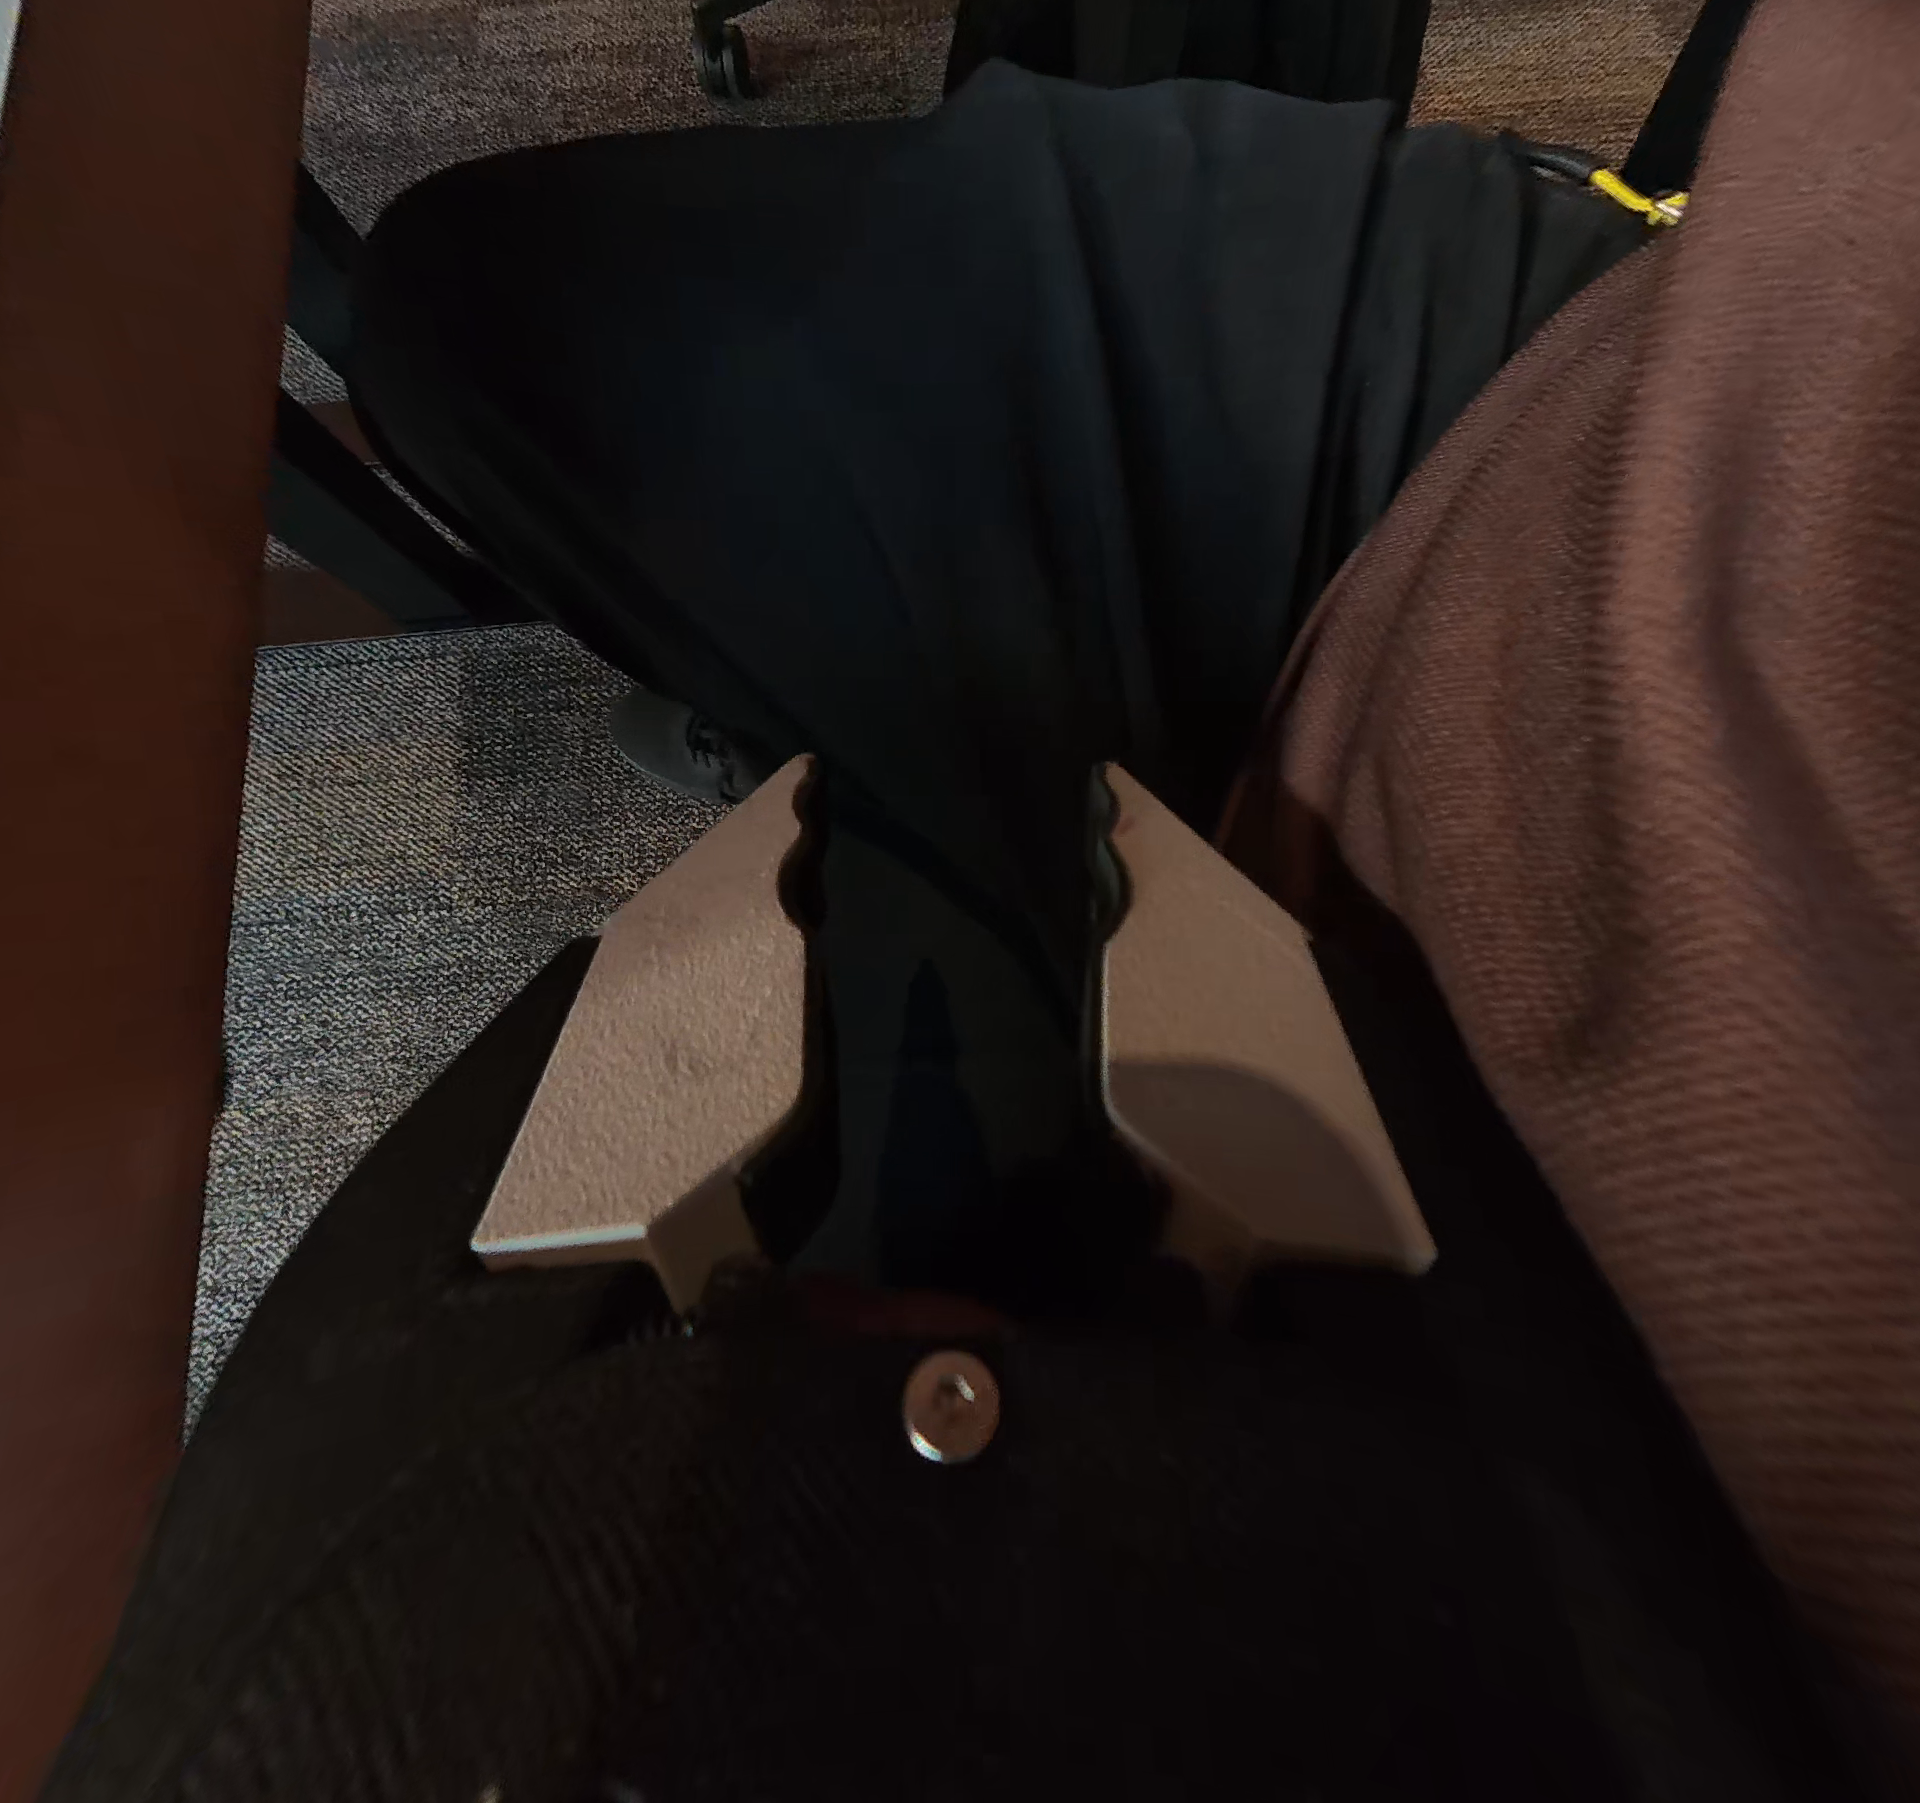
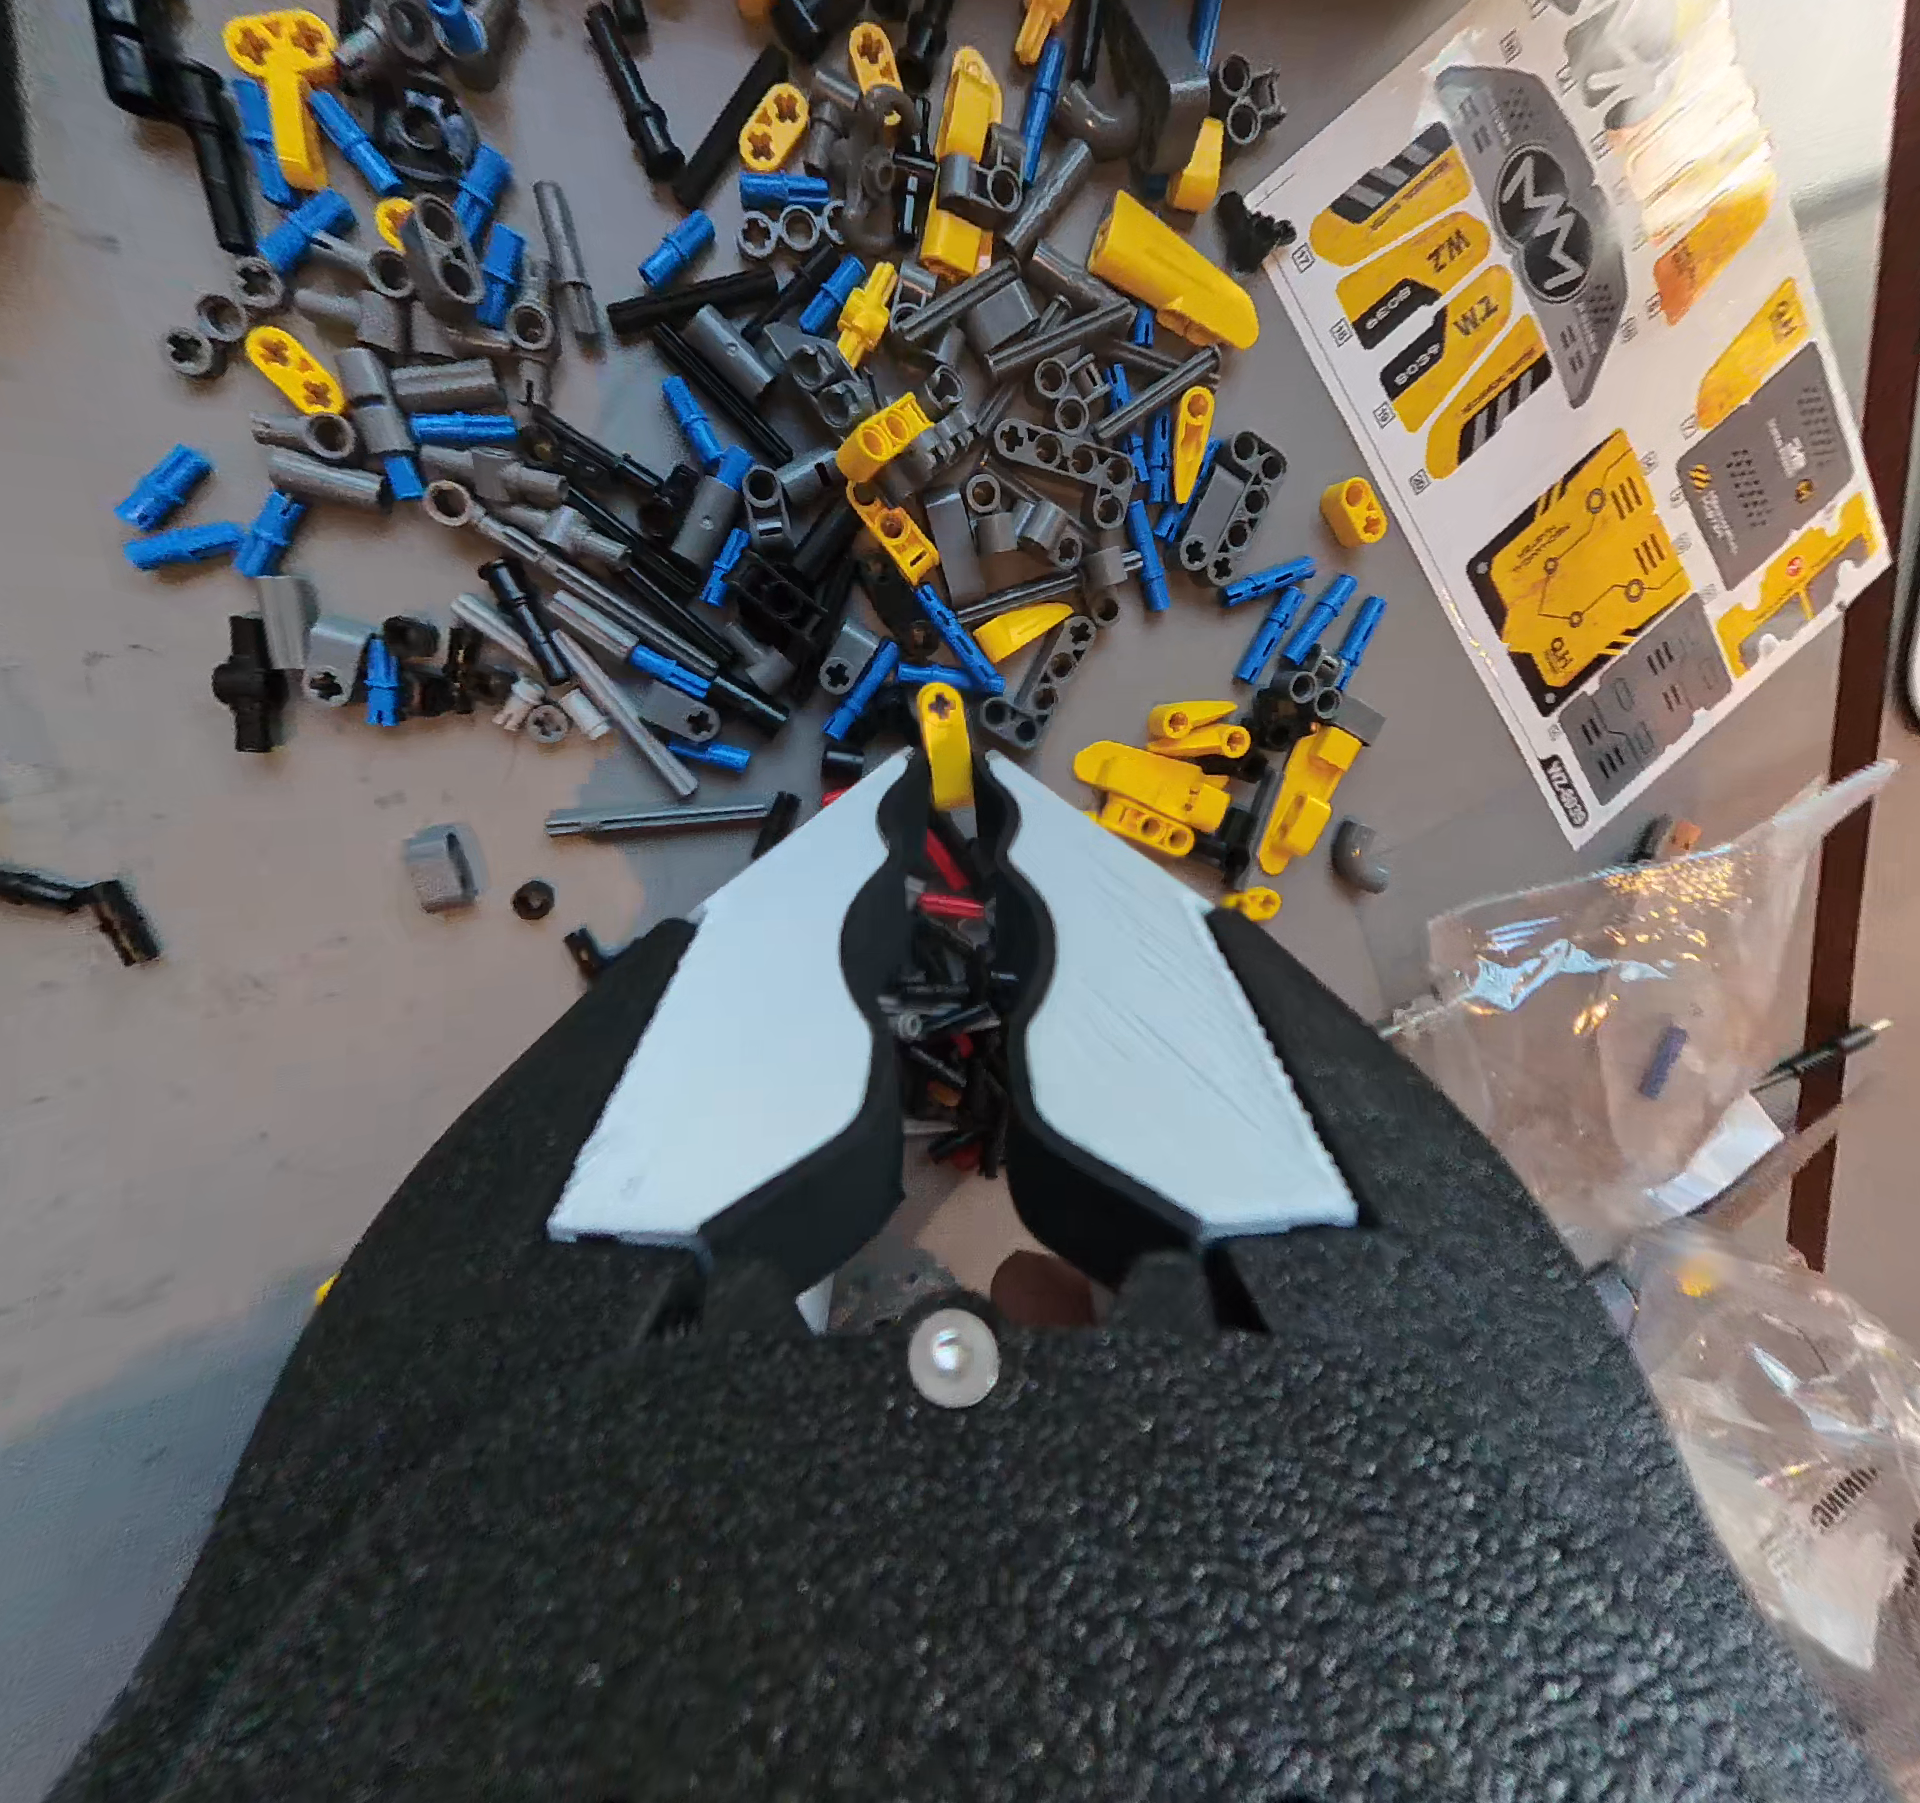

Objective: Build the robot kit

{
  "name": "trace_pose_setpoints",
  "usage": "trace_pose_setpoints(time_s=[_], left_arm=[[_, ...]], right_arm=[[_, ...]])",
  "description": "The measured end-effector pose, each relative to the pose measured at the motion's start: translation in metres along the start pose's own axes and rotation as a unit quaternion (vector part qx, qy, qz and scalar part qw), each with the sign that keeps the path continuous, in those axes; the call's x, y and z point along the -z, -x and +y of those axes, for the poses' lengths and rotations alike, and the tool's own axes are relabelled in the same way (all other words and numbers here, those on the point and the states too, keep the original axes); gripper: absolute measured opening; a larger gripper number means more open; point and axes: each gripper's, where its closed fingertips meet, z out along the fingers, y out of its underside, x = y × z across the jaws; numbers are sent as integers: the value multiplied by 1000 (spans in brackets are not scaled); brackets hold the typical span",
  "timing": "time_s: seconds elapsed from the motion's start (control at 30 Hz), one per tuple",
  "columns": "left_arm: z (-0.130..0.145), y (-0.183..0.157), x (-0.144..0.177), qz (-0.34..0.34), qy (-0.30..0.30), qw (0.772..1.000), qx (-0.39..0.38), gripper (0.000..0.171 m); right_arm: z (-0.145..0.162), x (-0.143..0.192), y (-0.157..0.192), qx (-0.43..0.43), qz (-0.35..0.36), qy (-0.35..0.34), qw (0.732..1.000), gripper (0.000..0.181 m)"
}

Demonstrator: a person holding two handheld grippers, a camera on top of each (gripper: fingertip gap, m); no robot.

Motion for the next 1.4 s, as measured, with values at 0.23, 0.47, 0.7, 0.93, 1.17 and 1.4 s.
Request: trace_pose_setpoints(time_s=[0.23,0.47,0.7,0.93,1.17,1.4], left_arm=[[-3,-4,2,-2,-3,1000,-13,48],[-6,-9,2,-4,-3,1000,-23,47],[-2,-8,-3,-10,11,999,-34,47],[2,-2,-4,-11,13,1000,-18,47],[3,-2,-5,-4,13,1000,-12,47],[7,3,-3,-2,13,1000,-1,48]], right_arm=[[5,39,39,-20,2,-18,1000,5],[37,39,117,-13,-37,11,999,5],[52,25,141,-11,-48,21,999,6],[40,48,131,-12,-63,-32,997,12],[41,56,23,-86,29,-33,995,11],[40,5,-50,-107,31,6,994,9]])
